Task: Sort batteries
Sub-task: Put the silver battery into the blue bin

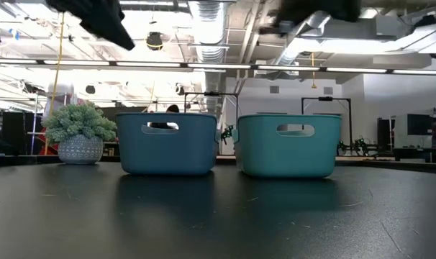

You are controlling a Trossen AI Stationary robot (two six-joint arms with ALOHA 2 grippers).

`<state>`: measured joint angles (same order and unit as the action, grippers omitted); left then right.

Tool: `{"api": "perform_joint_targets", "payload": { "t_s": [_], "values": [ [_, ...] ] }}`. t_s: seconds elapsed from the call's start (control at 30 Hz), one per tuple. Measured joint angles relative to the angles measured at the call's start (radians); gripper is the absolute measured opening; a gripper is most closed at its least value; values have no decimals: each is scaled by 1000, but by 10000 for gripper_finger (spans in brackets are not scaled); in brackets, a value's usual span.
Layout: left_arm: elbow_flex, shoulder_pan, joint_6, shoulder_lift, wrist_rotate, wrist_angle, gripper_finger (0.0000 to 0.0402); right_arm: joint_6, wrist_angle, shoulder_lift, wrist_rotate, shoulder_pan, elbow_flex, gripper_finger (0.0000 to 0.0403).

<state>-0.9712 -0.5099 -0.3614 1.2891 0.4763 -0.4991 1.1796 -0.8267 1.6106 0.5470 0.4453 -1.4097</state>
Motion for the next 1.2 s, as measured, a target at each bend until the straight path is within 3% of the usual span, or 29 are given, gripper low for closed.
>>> {"api": "perform_joint_targets", "payload": {
  "t_s": [0.3,0.53,0.83,1.2],
  "values": [
    [263,107,33,-400,0,-28,158,-369,-5,295,-143,-225,-411,37],
    [388,142,39,-705,0,-36,158,-456,-9,534,-295,-356,-638,37],
    [404,144,83,-890,50,-189,158,-366,-30,741,-493,-456,-682,41],
    [404,144,85,-930,153,-185,158,-332,-28,800,-549,-454,-683,52]
  ]
}}
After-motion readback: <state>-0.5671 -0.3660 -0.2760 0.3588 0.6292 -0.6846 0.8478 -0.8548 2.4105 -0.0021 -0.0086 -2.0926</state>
